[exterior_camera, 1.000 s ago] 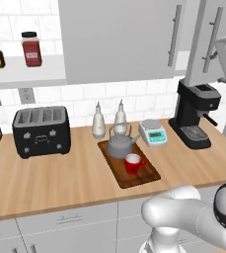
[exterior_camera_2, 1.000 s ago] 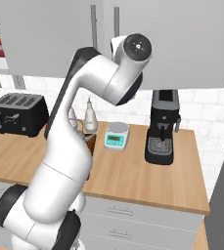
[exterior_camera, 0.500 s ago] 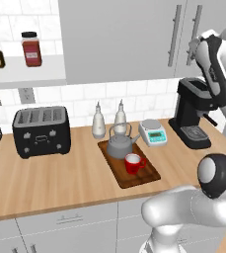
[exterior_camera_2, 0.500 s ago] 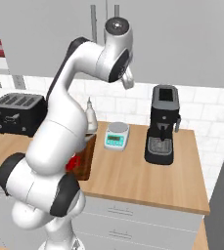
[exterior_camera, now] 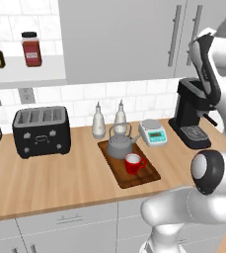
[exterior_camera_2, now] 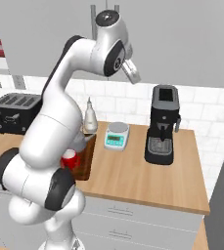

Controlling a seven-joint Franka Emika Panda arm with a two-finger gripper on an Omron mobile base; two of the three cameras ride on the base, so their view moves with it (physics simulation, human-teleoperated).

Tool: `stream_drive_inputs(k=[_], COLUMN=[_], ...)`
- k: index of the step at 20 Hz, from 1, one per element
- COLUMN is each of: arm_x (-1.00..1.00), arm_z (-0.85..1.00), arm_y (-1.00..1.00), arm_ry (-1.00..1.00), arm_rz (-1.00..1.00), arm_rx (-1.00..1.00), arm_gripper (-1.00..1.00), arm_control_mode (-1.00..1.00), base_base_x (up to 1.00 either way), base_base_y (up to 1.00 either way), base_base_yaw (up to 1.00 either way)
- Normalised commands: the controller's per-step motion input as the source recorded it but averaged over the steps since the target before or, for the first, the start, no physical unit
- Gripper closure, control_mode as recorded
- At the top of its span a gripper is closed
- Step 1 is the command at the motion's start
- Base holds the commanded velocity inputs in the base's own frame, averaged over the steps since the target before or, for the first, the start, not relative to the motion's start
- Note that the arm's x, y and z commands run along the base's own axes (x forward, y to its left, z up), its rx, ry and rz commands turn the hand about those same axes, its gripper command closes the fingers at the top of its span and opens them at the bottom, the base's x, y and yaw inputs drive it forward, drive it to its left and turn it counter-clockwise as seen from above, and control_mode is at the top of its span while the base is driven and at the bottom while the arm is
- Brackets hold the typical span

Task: Pick the kettle from the counter and place it on the tray. Then pick the mug from the cabinet and place it on the tray. Then close the cabinet doors.

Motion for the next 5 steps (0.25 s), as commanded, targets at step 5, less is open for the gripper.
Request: stream_drive_inputs(k=[5], arm_x=[0.22], arm_z=[-0.23], arm_y=[0.00], arm_ry=[0.17], arm_rz=[0.00], arm_rx=[-0.09], arm_gripper=[-1.00], arm_control_mode=[-1.00], base_base_x=[0.00], base_base_y=[0.00], base_base_yaw=[0.00])
